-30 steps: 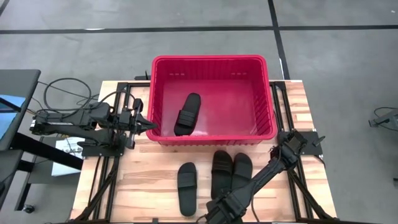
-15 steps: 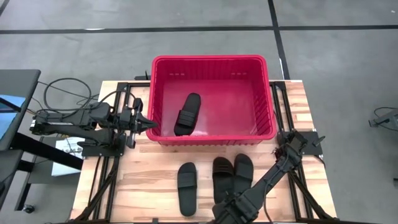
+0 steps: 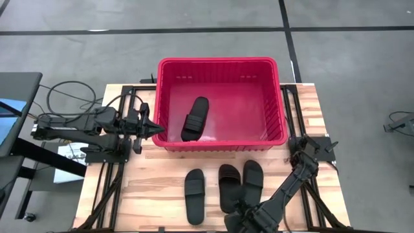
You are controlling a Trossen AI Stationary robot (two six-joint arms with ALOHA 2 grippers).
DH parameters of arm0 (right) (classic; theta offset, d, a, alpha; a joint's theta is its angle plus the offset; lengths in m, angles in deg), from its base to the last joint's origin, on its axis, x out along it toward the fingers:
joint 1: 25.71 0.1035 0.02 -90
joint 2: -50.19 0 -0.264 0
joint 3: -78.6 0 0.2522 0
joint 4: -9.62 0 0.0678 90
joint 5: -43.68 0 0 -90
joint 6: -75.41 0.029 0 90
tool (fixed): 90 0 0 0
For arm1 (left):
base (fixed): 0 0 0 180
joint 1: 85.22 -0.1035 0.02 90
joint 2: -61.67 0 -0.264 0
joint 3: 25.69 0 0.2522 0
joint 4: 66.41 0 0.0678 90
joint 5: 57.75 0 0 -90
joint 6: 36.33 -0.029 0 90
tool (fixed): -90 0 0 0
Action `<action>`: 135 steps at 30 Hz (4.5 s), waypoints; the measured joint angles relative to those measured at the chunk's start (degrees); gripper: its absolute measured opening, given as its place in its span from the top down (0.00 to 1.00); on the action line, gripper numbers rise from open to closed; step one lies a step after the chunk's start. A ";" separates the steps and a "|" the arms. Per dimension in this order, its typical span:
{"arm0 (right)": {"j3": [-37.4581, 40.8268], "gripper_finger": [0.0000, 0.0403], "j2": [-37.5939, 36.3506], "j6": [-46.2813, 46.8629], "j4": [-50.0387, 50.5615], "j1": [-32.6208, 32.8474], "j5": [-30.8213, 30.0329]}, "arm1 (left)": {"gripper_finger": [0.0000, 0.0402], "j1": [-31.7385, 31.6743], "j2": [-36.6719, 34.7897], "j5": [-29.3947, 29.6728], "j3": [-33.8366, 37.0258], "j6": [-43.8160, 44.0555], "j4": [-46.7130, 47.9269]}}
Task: Pick and place slides into bin
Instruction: Put the black slide into the red bin
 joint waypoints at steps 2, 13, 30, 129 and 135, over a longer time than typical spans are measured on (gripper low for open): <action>0.00 1.00 -1.87 0.59 -0.02 0.00 -2.20 | 1.00 0.00 1.05 0.02 -0.01 0.40 -0.02; -0.02 1.00 -11.16 1.82 0.04 -0.15 -9.03 | 1.00 0.32 10.12 -0.05 -0.01 1.45 -1.11; -0.04 1.00 -15.87 -4.03 -0.36 2.34 -14.89 | 1.00 9.03 20.16 1.66 -0.04 6.32 -10.42; 31.10 0.54 -9.85 28.82 -33.21 -2.34 9.74 | 1.00 17.59 22.09 -5.55 0.01 4.03 -9.03; 31.17 0.53 -6.14 28.40 -34.37 -2.36 15.07 | 1.00 17.59 22.09 -5.82 0.01 4.01 -9.11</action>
